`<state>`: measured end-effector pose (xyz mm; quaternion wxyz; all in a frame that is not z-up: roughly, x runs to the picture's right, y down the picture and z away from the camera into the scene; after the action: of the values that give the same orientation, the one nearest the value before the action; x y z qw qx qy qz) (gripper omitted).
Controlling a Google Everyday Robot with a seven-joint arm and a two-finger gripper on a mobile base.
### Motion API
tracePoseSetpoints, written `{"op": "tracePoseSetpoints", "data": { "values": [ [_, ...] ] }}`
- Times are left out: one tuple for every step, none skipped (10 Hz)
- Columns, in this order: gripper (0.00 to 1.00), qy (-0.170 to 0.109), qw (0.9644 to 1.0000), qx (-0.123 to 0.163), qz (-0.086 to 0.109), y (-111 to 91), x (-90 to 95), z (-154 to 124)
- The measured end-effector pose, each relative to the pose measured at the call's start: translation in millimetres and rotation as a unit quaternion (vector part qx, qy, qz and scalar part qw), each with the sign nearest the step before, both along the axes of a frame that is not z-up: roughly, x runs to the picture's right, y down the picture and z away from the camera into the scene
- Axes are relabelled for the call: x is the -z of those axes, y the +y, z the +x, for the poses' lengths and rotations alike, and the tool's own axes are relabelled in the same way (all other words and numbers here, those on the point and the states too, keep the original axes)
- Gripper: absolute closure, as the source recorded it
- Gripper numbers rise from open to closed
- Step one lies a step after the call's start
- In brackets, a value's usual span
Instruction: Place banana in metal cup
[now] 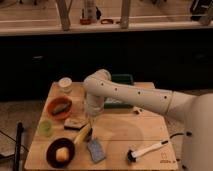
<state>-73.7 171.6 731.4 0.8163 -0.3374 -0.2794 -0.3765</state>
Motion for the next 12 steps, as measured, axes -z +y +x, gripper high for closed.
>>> {"op": "tracePoseSetpoints", "data": {
  "values": [
    [0.52, 0.0, 1.0, 0.0, 0.0, -0.3, -0.3, -0.3],
    [0.42, 0.001, 1.0, -0.001, -0.001, 0.0, -0.7, 0.2],
    [0.32, 0.001, 1.0, -0.001, -0.001, 0.1, -0.8, -0.1],
    [0.23, 0.001, 1.0, 0.0, -0.002, 0.5, -0.9, -0.3],
    [0.2, 0.001, 1.0, 0.0, -0.002, 0.9, -1.1, -0.8],
    [0.2, 0.0, 1.0, 0.001, -0.003, 1.2, -1.0, -1.6],
    [0.2, -0.001, 1.0, 0.002, -0.004, 1.9, -1.5, -1.5],
    [0.2, -0.001, 1.0, 0.003, -0.004, 2.0, -1.6, -1.5],
    [0.2, -0.002, 1.0, 0.003, -0.004, 2.4, -1.7, -1.7],
    [0.2, -0.002, 1.0, 0.004, -0.005, 2.9, -1.8, -1.6],
    [0.2, -0.003, 1.0, 0.005, -0.005, 3.3, -1.8, -1.6],
    [0.2, -0.004, 1.0, 0.005, -0.005, 3.8, -1.9, -1.5]
  ]
}}
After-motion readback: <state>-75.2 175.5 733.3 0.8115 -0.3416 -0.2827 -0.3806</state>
